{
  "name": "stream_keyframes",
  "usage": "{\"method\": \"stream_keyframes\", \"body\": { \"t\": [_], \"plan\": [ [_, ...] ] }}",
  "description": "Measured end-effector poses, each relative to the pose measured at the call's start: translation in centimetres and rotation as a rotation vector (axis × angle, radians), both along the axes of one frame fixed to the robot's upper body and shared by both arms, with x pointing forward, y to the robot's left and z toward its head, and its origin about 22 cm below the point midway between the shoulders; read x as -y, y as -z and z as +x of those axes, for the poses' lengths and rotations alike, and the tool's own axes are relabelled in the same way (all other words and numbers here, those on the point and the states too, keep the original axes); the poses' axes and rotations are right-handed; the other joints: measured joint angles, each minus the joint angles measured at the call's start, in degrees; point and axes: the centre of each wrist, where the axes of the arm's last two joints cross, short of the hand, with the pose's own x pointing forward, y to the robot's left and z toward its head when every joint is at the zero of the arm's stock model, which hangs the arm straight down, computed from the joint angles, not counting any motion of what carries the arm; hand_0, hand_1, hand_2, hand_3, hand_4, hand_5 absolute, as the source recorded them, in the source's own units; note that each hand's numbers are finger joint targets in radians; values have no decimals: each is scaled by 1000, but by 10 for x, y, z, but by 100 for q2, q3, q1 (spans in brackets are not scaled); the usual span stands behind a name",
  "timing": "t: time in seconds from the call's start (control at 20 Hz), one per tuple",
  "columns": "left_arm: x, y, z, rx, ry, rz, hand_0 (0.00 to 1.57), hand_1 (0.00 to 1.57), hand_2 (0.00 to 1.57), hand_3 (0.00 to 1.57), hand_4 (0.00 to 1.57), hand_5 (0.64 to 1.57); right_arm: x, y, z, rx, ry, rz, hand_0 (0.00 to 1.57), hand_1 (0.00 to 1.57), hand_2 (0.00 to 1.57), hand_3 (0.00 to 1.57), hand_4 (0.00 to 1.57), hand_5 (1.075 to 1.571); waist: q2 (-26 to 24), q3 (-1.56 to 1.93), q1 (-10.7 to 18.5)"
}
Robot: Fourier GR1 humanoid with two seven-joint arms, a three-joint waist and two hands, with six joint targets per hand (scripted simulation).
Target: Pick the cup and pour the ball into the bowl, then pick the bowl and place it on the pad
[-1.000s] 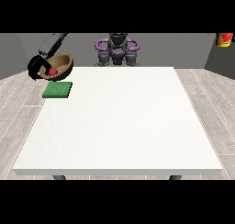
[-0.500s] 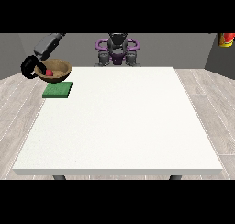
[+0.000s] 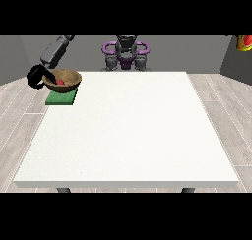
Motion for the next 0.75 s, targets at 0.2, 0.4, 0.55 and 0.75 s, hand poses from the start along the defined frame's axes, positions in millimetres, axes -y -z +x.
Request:
{"method": "stream_keyframes", "body": {
  "t": [0.2, 0.4, 0.55, 0.75],
  "plan": [
    [-4, -7, -3, 37, 3, 8, 0, 0, 0, 0, 1195, 1568, 10, -15, 2, 34, 13, -40, 641, 641, 693, 1008, 0, 1469, 204, -1, 72],
    [-2, -12, -3, 62, 11, 13, 0, 0, 0, 0, 1208, 1569, 11, -21, 6, 7, -39, -75, 0, 0, 0, 0, 0, 1410, 328, -3, 151],
    [8, -12, 4, 42, 19, 18, 0, 0, 0, 0, 1190, 1569, -2, -15, 13, -46, -72, -93, 0, 0, 0, 0, 0, 1407, 162, 0, 171],
    [15, 13, 8, -38, 17, 3, 0, 0, 0, 0, 1190, 1569, 1, -24, 14, -114, -110, -108, 0, 0, 0, 0, 200, 1375, -318, -1, 70]
  ]
}}
